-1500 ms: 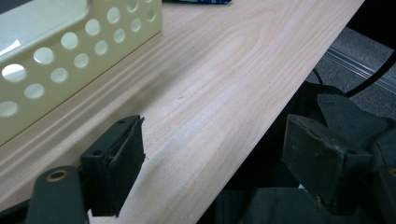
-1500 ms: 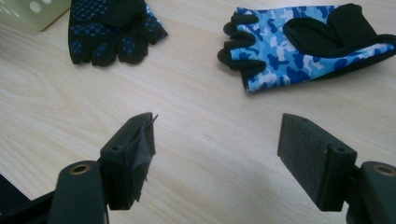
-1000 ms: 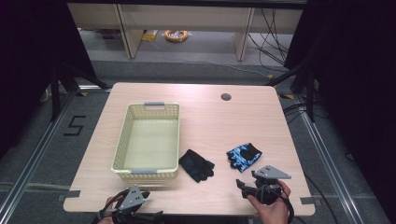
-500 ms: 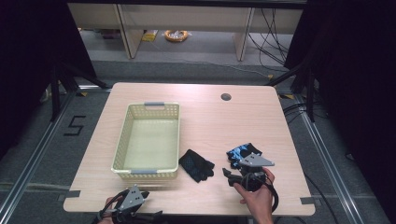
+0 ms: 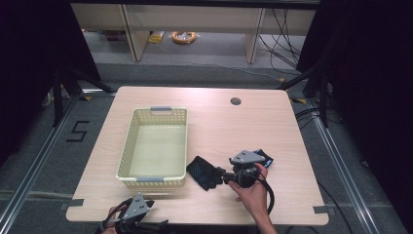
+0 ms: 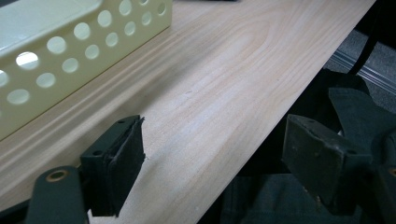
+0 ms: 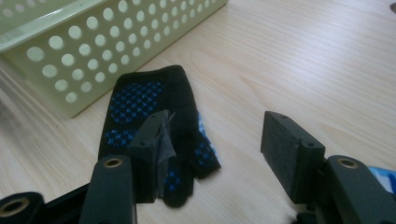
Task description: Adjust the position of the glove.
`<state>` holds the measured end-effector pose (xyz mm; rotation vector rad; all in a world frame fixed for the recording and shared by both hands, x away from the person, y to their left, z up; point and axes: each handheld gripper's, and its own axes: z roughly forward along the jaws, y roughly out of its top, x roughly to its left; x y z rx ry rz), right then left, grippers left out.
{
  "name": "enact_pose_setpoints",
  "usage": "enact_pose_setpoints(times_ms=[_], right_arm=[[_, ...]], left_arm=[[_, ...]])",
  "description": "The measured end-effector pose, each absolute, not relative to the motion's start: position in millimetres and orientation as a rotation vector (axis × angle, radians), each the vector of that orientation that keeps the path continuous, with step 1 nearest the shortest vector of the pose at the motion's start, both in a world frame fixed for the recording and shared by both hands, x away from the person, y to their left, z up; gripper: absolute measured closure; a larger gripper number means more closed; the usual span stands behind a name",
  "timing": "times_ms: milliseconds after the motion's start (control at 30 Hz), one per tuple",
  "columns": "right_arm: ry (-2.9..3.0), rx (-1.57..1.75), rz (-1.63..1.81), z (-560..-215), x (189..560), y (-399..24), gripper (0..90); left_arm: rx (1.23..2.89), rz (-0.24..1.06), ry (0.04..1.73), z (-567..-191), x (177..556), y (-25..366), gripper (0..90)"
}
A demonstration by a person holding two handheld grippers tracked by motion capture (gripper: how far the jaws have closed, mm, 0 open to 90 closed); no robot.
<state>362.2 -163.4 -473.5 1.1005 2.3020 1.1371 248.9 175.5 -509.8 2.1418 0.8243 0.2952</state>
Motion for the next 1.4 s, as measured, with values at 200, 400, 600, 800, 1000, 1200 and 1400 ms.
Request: enact_pose_setpoints(times_ms=[200,400,600,800,1000,1200,1400], right_arm=[[2.363,1.059,1.106,-477.3,375.3,-146.8,47.4],[2.396,1.075,1.084,-483.3,386.2,-137.5,51.4],[2.429,1.103,1.043,-487.8,393.8,-133.4,54.5],[2.449,1.140,1.061,-497.5,402.7,-125.3,56.1],[2.497,1.129,0.999,-502.3,407.0,-123.3,58.0],[2.513,1.093,0.992,-505.0,404.0,-120.8,67.5],[2.510,1.152,1.078,-509.1,405.2,-125.2,76.2]], left_arm=[[2.145,0.284,0.820,-509.9,249.9,174.0,19.9],[2.146,0.264,0.848,-510.6,249.9,172.0,19.9],[2.126,0.242,0.841,-510.9,249.6,169.6,19.9],[2.141,0.257,0.820,-510.8,251.4,169.9,19.9],[2.147,0.259,0.815,-510.0,251.9,171.3,19.8],[2.146,0.251,0.819,-510.1,251.2,170.7,19.9],[2.137,0.246,0.849,-511.3,251.0,170.5,19.9]])
